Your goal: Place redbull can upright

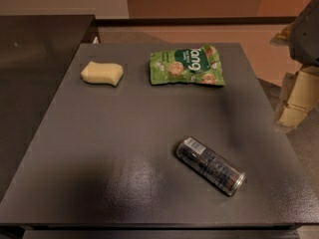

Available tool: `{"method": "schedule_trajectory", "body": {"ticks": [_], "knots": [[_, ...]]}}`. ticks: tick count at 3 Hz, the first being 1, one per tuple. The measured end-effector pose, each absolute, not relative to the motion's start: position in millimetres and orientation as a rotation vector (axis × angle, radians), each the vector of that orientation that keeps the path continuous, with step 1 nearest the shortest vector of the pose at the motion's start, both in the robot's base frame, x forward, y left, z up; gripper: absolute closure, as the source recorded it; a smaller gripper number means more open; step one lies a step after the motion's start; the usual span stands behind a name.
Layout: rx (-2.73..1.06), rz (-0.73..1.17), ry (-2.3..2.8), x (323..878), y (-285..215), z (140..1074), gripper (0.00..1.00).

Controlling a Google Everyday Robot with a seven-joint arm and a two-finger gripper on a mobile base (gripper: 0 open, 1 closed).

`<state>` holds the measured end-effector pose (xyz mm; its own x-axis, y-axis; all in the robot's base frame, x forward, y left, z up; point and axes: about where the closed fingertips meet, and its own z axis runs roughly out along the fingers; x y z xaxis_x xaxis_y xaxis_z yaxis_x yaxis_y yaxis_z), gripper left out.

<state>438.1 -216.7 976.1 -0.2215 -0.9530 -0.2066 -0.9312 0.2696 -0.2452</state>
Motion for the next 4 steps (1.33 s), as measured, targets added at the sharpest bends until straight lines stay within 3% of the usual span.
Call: {"method": "schedule_trajectory", "body": {"ticks": [2, 4], "knots": [[-1.785, -0.088, 2.188, 439, -208, 978, 0.0], [-2.175, -0.005, 1.814, 426, -144, 963, 0.0]]}}
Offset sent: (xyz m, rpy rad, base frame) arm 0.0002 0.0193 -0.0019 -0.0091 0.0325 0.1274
